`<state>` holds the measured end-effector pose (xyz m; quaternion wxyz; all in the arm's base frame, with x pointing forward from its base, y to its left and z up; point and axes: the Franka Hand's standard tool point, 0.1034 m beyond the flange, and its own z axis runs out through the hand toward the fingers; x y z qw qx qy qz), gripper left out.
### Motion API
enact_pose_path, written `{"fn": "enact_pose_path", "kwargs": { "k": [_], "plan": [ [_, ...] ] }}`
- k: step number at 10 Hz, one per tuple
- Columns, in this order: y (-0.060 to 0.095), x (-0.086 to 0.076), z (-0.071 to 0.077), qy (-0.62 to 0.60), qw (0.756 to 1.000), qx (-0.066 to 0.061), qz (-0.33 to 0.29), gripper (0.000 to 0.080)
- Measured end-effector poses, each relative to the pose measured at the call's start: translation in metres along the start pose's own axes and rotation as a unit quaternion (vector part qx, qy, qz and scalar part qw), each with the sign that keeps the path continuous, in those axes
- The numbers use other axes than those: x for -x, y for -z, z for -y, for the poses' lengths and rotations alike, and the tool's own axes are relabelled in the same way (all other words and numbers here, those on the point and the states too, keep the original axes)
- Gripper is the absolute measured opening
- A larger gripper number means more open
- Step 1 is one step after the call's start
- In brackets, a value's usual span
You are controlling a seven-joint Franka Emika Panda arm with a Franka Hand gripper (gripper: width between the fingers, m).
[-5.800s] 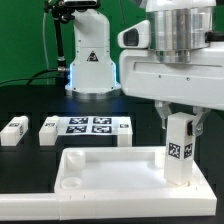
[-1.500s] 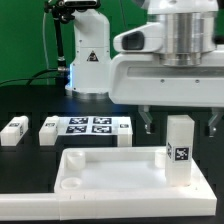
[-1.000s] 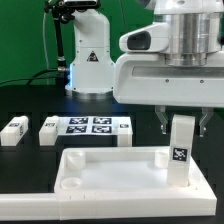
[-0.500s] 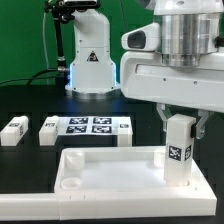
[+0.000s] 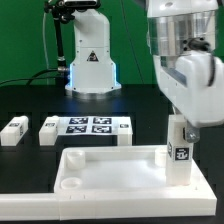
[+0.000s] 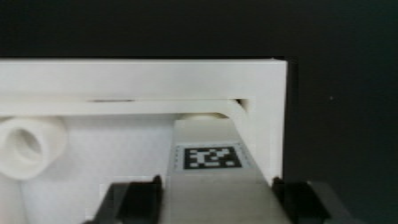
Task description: Assemble desk
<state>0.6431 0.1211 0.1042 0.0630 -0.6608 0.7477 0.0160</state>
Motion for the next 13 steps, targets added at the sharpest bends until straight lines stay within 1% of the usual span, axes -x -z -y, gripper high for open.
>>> {"fn": "enact_pose_path", "kwargs": {
  "k": [1,2,4,7,8,9,10,11,12,13],
  "plan": [
    [-0.001,0.0,0.0,-0.015,1.0,-0.003,0.0,0.0288],
    [0.0,0.0,0.0,-0.058,0.998,-0.004,0.001,0.0288],
    [-0.001,-0.004,0.001,-0.091,0.996,-0.005,0.0,0.0288],
    [-0.001,-0.005,0.002,-0.094,0.996,-0.005,0.001,0.0289],
    [-0.001,-0.004,0.001,-0.087,0.996,-0.005,0.001,0.0311],
    [-0.001,-0.004,0.001,-0.085,0.996,-0.005,0.001,0.0311],
    [0.0,-0.003,0.001,-0.083,0.997,-0.006,0.001,0.0486],
    [0.009,0.003,0.003,-0.075,0.997,-0.011,0.005,0.0486],
    [0.025,0.011,0.003,-0.062,0.998,-0.019,0.011,0.0613],
    [0.041,0.016,0.003,-0.053,0.998,-0.026,0.017,0.0639]
  ]
}}
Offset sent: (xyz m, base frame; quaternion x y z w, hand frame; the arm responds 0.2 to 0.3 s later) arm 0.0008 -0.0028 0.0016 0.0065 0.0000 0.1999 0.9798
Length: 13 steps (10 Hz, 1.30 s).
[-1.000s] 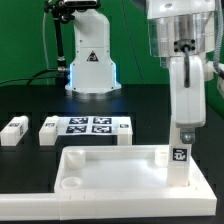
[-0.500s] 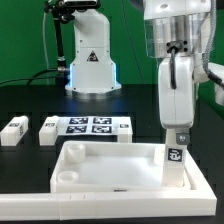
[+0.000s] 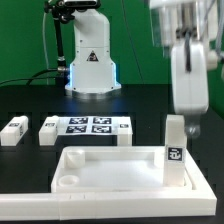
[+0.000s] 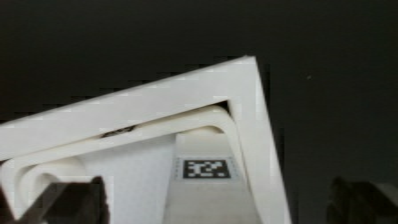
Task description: Assemble desk
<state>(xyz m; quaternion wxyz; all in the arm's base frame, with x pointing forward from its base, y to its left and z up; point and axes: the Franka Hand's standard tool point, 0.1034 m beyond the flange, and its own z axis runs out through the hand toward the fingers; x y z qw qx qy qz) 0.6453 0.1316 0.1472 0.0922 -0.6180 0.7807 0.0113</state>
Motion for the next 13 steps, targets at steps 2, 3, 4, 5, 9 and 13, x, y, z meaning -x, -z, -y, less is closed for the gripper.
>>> {"fn": "enact_pose_path", "kwargs": {
  "k": [2,3,4,5,9,13],
  "plan": [
    [0.004,0.002,0.001,0.005,1.0,-0.004,0.002,0.0648],
    [0.003,0.003,0.001,0.007,1.0,-0.003,0.002,0.0648],
    [0.004,0.003,0.001,0.008,1.0,-0.003,0.002,0.0649],
    [0.003,0.003,0.001,0.009,1.0,-0.003,0.002,0.0649],
    [0.008,0.003,-0.013,0.089,0.996,-0.003,0.003,0.0649],
    [0.002,-0.002,-0.04,0.261,0.965,0.01,0.001,0.0649]
  ]
}}
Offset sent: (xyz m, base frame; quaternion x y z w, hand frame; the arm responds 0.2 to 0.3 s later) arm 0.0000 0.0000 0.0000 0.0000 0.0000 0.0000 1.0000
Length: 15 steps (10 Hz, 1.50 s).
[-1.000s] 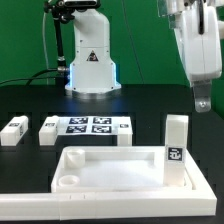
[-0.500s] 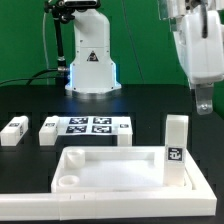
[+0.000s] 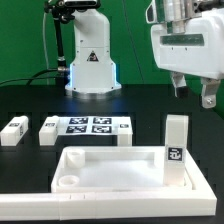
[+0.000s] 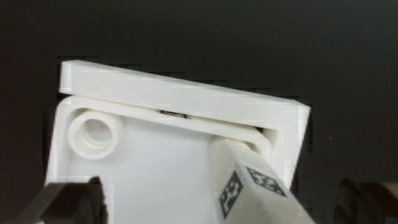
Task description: Assemble desk
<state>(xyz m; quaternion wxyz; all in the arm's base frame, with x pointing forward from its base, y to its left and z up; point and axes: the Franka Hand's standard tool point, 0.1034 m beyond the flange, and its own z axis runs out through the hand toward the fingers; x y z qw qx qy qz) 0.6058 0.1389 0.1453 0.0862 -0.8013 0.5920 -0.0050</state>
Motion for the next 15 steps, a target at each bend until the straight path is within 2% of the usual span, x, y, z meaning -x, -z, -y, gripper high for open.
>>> {"fn": "enact_pose_path", "kwargs": {
  "k": [4,6,7,9,11,15],
  "plan": [
    [-0.001,0.0,-0.001,0.154,0.988,0.0,0.0,0.0649],
    [-0.021,0.006,-0.027,0.235,0.972,0.016,0.004,0.0649],
    [-0.028,0.005,-0.043,0.297,0.955,0.02,0.002,0.0649],
    [-0.046,-0.003,-0.086,0.374,0.927,0.037,0.002,0.0649],
    [-0.044,-0.004,-0.081,0.434,0.9,0.035,0.003,0.0649],
    [-0.046,-0.007,-0.084,0.529,0.848,0.037,0.007,0.0649]
  ]
}}
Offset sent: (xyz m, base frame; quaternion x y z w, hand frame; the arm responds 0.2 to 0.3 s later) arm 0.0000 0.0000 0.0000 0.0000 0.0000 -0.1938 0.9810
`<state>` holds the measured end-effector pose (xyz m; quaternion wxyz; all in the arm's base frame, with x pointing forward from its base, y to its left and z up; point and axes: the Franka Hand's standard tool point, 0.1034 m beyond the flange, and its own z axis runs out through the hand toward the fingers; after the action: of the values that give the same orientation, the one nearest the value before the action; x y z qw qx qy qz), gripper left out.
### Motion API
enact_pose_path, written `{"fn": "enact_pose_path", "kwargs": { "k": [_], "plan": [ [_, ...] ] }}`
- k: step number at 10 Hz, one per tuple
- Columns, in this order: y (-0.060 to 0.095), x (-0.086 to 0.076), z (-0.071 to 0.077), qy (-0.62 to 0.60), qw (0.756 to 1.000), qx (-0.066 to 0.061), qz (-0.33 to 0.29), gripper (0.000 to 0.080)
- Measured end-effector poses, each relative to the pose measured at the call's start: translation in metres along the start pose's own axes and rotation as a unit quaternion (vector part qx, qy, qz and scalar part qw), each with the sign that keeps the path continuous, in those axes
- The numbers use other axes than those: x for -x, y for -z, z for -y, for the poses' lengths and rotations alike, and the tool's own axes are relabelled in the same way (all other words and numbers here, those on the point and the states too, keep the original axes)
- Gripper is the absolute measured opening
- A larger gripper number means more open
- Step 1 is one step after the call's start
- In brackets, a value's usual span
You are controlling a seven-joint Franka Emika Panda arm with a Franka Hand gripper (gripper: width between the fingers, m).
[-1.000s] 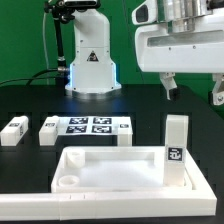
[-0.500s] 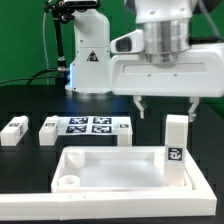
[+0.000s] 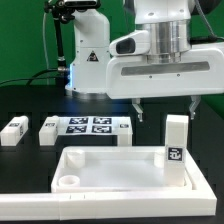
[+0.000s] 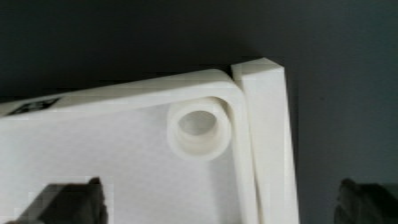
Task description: Assemble desk
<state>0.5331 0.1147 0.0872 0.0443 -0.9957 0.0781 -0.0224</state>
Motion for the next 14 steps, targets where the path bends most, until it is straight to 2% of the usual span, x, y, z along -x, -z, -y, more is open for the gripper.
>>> {"fn": "enact_pose_path", "kwargs": {
  "k": [2,3,4,5,7,9,11,12,14],
  "plan": [
    [-0.019,0.029,-0.039,0.038,0.999,0.011,0.033,0.0649],
    [-0.022,0.039,-0.055,0.041,0.998,0.014,0.045,0.0649],
    [-0.023,0.054,-0.059,0.037,0.995,0.015,0.093,0.0649],
    [-0.022,0.058,-0.056,0.035,0.99,0.014,0.133,0.0649],
    [-0.023,0.055,-0.056,0.028,0.981,0.011,0.192,0.0649],
    [-0.026,0.06,-0.059,0.024,0.967,0.009,0.253,0.0649],
    [-0.04,0.076,-0.076,0.02,0.943,0.017,0.331,0.0649],
    [-0.04,0.08,-0.075,0.012,0.928,0.02,0.372,0.0649],
    [-0.044,0.078,-0.075,0.006,0.917,0.024,0.398,0.0649]
  ]
}}
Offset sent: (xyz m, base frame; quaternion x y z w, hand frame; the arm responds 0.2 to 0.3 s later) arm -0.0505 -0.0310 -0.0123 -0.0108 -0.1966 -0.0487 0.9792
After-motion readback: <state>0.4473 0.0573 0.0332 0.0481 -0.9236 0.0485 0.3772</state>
